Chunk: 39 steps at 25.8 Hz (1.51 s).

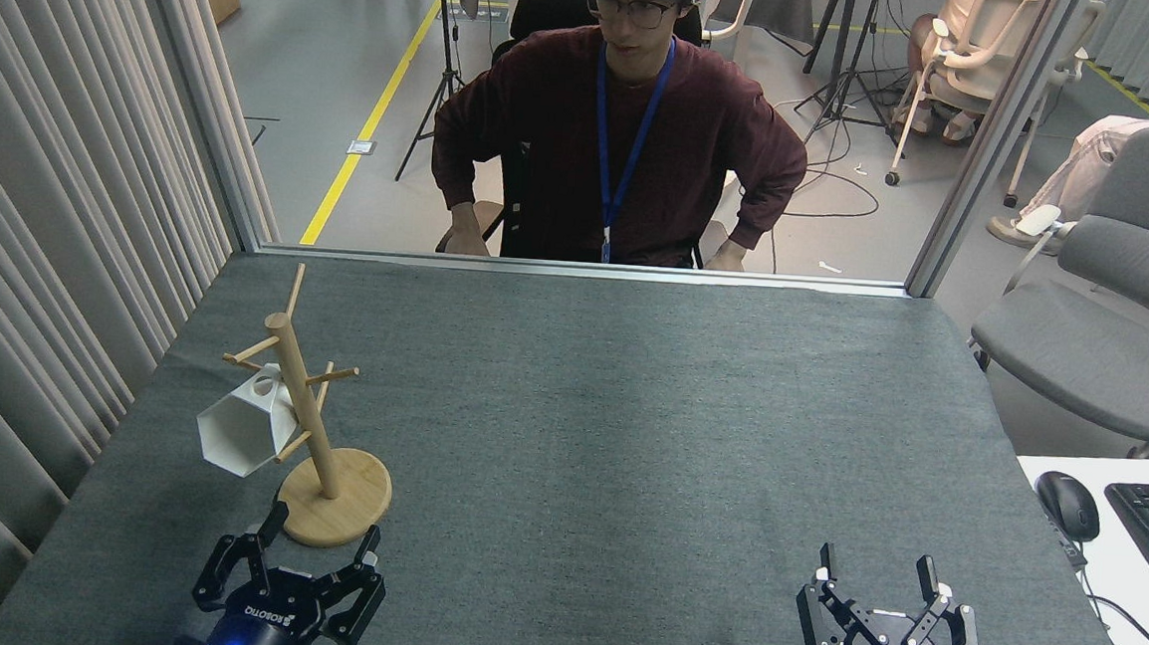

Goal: Hang cup on storage rack
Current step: 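Open the left gripper and withdraw it from the hanging cup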

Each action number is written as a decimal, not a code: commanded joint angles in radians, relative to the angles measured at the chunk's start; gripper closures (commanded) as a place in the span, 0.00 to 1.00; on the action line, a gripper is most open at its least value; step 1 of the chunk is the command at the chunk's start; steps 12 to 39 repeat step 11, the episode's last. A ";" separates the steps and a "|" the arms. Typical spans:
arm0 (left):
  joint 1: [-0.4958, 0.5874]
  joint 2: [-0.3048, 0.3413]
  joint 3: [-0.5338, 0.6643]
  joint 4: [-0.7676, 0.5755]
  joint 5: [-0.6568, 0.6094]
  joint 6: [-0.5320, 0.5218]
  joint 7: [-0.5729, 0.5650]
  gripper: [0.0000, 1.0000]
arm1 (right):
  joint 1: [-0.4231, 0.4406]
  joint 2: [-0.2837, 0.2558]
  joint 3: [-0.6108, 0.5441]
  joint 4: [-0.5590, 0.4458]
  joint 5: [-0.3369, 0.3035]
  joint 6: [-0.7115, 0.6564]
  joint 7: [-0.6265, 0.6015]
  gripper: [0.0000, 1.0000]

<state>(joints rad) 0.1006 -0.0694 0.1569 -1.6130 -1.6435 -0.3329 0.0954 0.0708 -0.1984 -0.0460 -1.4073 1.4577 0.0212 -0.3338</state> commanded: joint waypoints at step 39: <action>0.025 0.000 0.006 -0.001 0.002 0.077 0.004 0.01 | 0.033 -0.019 -0.003 -0.036 0.001 -0.015 -0.010 0.01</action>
